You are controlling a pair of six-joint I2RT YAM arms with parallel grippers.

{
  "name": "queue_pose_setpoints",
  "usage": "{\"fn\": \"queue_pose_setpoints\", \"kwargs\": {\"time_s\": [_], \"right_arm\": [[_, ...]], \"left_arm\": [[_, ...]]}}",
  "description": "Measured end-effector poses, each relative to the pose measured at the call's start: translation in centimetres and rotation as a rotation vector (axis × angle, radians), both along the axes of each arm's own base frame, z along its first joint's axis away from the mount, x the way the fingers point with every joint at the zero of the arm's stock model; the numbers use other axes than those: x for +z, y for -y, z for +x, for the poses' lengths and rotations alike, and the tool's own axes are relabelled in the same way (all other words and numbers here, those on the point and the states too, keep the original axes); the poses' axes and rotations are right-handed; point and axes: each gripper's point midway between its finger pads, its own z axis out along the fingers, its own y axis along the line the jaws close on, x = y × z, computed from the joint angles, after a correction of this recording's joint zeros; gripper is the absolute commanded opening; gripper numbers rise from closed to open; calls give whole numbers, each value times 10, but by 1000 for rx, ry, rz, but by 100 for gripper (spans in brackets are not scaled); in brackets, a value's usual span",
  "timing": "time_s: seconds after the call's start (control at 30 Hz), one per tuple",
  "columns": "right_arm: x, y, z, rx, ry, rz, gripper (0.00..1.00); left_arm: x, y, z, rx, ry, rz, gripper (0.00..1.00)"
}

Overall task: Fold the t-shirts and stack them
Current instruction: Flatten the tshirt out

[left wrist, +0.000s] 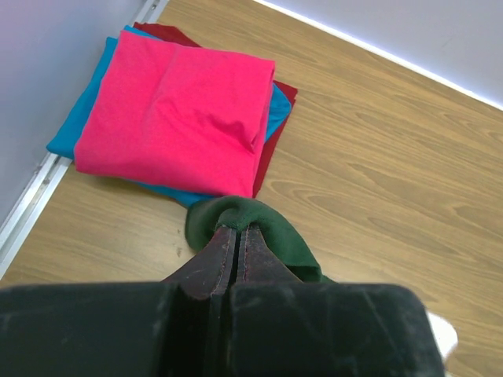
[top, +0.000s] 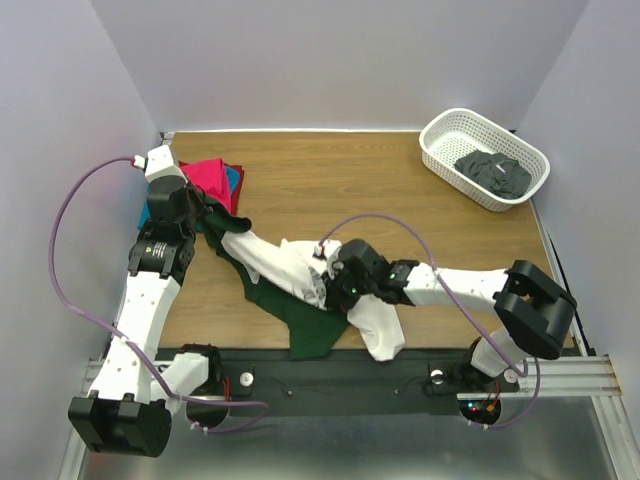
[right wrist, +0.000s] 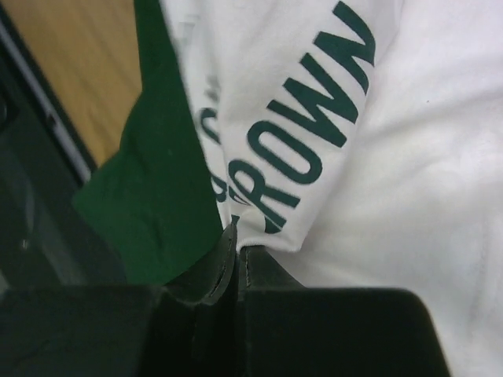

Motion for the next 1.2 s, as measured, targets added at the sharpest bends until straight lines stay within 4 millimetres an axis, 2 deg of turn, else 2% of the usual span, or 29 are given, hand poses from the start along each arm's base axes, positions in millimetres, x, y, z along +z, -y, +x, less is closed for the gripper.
{"fn": "queue_pose_setpoints", "kwargs": {"time_s": [0.03,0.07,0.1,0.13,0.17,0.27,0.37,0.5,0.63,0.73,0.83,0.93,1.13,1.2], "right_arm": [[-9,1,-16,34,-26,-24,4],[-20,5,-36,77,-62,-57,14],[-25,7,-44,94,-79,-72,23],[-30,13,-54,113,-99,-93,35],[-32,18,-58,117,-111,-105,58],[-26,32,-62,94,-101,-123,81],[-4,39,-48,15,-22,-102,90],[18,46,-26,-102,75,-87,95],[35,49,13,-242,158,-111,95],[37,53,57,-368,183,-122,94],[25,63,91,-466,174,-141,93],[3,67,112,-518,145,-176,91],[-31,55,118,-508,87,-198,90],[-36,53,116,-504,71,-197,89]], "left_arm": [[-2,-2,1,9,-6,3,0],[-3,-4,1,15,-11,4,0],[-5,-6,2,24,-18,6,0],[-7,-9,2,32,-27,7,0],[-9,-10,2,38,-32,8,0],[-11,-16,1,56,-41,11,0],[-11,-23,1,76,-43,17,0],[-13,-27,1,91,-50,20,0],[-15,-25,3,77,-56,14,0],[-16,-23,4,65,-57,9,0],[-19,-21,5,54,-56,5,0],[-22,-18,5,38,-64,-1,0],[-23,-13,5,9,-64,-12,0],[-23,-11,6,3,-64,-15,0]]}}
